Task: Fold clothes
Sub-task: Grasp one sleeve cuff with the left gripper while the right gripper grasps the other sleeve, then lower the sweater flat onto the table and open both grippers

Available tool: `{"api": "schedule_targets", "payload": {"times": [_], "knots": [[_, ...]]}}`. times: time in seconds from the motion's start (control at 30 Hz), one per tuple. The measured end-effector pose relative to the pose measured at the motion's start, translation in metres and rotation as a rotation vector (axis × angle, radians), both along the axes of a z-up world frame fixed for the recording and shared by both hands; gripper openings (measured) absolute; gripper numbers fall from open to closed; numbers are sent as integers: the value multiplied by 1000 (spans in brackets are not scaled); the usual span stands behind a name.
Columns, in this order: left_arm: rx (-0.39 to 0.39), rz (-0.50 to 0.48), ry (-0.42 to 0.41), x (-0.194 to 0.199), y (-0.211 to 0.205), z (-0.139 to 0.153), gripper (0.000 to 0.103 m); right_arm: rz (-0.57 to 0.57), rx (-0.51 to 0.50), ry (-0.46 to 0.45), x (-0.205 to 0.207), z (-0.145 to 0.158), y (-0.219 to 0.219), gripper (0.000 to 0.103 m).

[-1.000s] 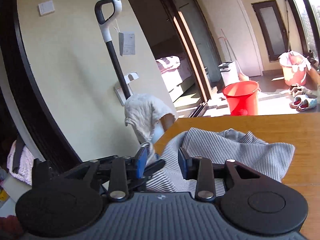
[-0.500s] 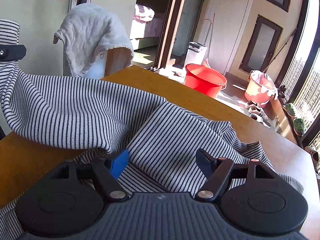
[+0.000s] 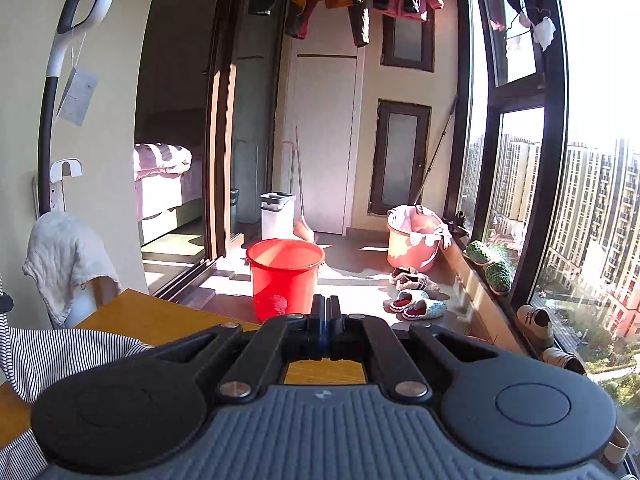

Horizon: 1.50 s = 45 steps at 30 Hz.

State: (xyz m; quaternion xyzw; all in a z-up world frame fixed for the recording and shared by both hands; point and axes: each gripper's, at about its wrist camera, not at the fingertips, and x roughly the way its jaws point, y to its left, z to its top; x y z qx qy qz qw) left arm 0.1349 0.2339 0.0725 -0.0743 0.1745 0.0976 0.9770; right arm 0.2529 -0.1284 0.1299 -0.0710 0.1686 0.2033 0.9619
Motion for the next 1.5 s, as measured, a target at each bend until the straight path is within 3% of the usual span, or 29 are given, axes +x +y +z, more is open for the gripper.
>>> {"api": "schedule_targets", "payload": {"times": [0.07,0.13,0.17,0.33,0.4,0.47,0.5,0.57,0.67,0.8,0.93,1.07,1.17,1.2,1.27,1.3,1.33,1.37,1.5], "knots": [[-6,-3,9,4,-6,1,17,69,-21,35,-8,-11,3,8],[-10,5,20,5,-9,0,16,152,-54,65,-15,-35,22,34],[-7,10,26,4,-9,-1,16,197,-74,84,-17,-52,38,37],[13,34,52,-2,-4,-4,15,369,-210,197,-19,-125,136,38],[7,34,55,-5,0,-6,15,371,-304,197,-16,-145,172,41],[-6,33,63,-5,5,-10,15,349,-369,129,-12,-157,196,47],[-10,33,67,-4,6,-12,15,339,-388,115,-7,-157,203,45],[-20,33,72,-2,8,-14,15,305,-383,122,5,-148,204,8],[-36,33,66,-2,9,-16,15,232,-298,41,15,-110,160,7],[-35,0,53,-6,2,-14,15,96,-130,-47,11,-38,57,7],[-3,-57,74,-16,-18,-19,16,18,-131,-103,-22,-12,-19,7],[28,-107,139,-29,-39,-33,21,18,-180,9,-56,-46,-60,7],[68,-149,213,-44,-57,-45,38,72,-191,154,-81,-87,-73,9],[76,-158,233,-51,-62,-47,49,98,-179,194,-91,-97,-75,16],[79,-169,261,-64,-68,-48,68,139,-141,257,-109,-111,-77,40],[74,-173,279,-70,-70,-49,81,151,-125,275,-117,-116,-77,59],[65,-176,303,-75,-73,-52,86,159,-113,292,-125,-120,-77,66],[57,-180,327,-80,-76,-54,90,169,-104,314,-133,-127,-76,66],[49,-184,411,-78,-79,-76,85,187,-34,396,-142,-147,-69,63]]}}
